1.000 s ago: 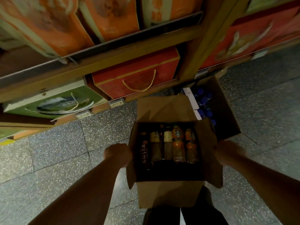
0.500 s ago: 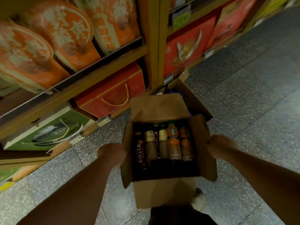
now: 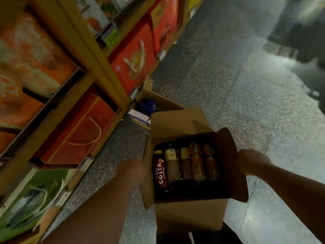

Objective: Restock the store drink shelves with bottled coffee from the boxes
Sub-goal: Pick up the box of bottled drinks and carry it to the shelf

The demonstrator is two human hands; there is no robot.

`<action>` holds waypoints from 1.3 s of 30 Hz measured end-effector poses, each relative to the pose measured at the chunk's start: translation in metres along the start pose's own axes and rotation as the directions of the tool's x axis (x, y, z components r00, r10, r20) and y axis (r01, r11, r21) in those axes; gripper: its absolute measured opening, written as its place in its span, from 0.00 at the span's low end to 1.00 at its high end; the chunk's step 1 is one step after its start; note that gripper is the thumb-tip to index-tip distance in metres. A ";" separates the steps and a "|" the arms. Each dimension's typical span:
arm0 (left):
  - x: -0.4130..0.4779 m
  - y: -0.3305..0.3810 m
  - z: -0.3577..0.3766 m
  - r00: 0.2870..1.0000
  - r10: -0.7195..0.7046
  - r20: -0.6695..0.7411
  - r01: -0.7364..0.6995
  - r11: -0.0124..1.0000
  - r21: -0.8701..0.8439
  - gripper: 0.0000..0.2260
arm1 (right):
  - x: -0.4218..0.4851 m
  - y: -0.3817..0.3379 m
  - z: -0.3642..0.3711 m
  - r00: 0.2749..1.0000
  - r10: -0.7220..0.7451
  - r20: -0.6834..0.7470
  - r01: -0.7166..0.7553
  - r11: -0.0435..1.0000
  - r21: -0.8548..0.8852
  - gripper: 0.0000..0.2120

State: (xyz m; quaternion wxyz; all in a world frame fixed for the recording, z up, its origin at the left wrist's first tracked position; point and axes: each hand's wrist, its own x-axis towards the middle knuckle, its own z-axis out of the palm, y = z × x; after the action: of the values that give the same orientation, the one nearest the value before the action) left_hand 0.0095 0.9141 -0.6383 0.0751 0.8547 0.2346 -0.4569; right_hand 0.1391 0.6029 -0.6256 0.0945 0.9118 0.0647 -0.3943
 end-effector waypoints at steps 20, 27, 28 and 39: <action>-0.016 0.287 -0.028 0.924 0.377 0.058 -0.329 0.710 0.623 0.14 | -0.057 0.218 0.133 0.877 0.431 0.213 -0.471 0.684 0.557 0.12; -0.058 0.425 -0.002 0.887 0.451 0.099 -0.366 0.557 0.746 0.15 | -0.081 0.323 0.184 0.818 0.502 0.280 -0.541 0.511 0.668 0.14; -0.064 0.443 0.003 0.877 0.469 0.103 -0.373 0.533 0.759 0.15 | -0.085 0.336 0.191 0.807 0.510 0.296 -0.556 0.491 0.670 0.14; -0.095 0.626 0.059 0.718 0.649 0.251 -0.504 0.236 0.830 0.13 | -0.123 0.461 0.242 0.628 0.625 0.464 -0.722 0.246 0.647 0.18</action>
State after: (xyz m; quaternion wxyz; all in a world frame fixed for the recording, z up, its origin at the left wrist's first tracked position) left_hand 0.2149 0.3127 -0.6480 -0.2139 0.8262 -0.3524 -0.3839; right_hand -0.0273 0.0949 -0.6422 -0.1550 0.7655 -0.5180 -0.3487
